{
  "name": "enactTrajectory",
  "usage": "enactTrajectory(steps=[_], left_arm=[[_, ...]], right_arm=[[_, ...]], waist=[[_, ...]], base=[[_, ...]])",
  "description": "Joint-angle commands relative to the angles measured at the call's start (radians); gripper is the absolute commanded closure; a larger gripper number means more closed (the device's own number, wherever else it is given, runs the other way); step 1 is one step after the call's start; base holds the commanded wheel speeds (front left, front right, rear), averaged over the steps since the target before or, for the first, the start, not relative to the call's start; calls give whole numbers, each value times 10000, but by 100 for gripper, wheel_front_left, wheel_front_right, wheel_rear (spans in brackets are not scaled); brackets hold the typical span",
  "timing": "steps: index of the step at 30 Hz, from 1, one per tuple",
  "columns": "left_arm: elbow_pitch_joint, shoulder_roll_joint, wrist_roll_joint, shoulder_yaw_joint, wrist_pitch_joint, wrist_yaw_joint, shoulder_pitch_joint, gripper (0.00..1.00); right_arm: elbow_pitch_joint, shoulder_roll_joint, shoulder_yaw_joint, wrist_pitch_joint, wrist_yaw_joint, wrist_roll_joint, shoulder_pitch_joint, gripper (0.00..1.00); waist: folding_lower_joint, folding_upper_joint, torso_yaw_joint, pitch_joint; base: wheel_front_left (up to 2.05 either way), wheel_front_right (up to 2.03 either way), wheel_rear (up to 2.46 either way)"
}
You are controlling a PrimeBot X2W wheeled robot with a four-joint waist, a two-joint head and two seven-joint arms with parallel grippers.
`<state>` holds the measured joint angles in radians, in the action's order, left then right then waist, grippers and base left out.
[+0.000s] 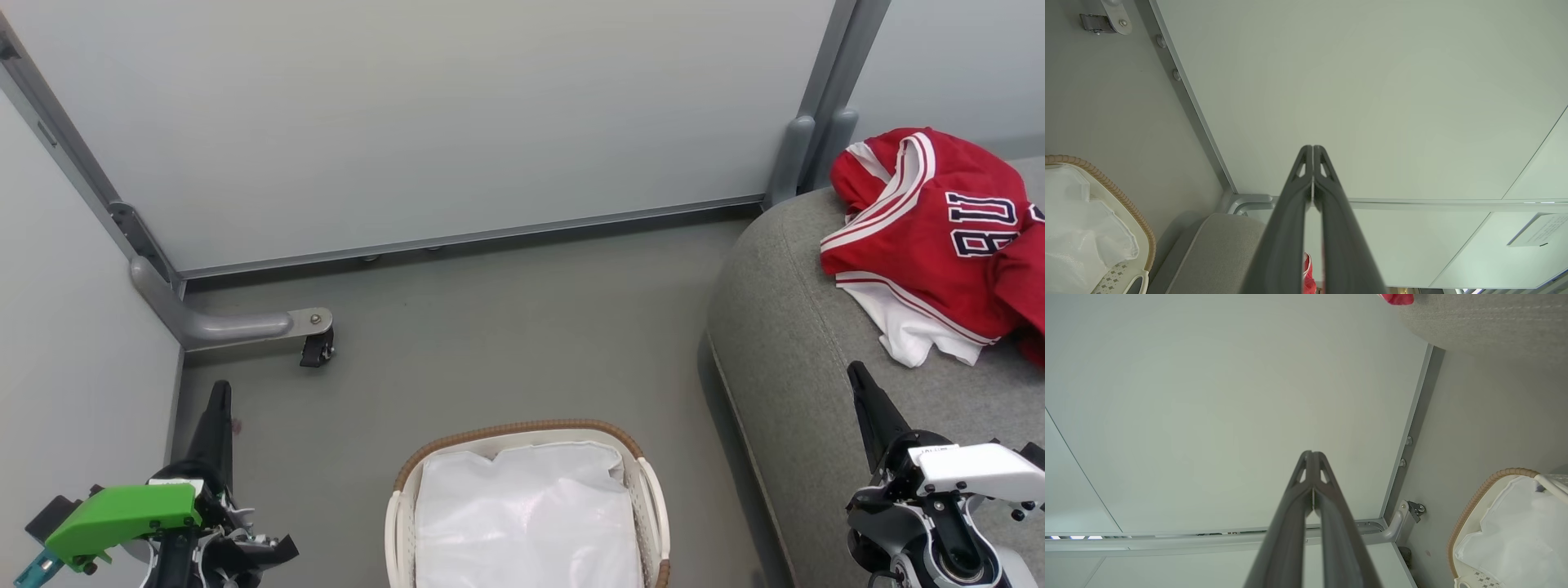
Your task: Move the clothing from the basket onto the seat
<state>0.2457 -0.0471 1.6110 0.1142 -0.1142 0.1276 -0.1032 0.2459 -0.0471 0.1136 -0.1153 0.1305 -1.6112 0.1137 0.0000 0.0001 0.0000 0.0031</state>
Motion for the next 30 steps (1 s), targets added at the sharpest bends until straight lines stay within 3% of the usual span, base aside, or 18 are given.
enactTrajectory(steps=[1,30], left_arm=[[-20,-58,35,23,-33,63,-102,100],[-21,-58,34,21,-30,64,-101,100]], right_arm=[[-41,-59,24,-14,4,-33,-110,100],[-40,-59,23,-13,4,-34,-109,100]], waist=[[0,-1,0,0],[0,-1,0,0]], base=[[0,0,0],[0,0,0]])
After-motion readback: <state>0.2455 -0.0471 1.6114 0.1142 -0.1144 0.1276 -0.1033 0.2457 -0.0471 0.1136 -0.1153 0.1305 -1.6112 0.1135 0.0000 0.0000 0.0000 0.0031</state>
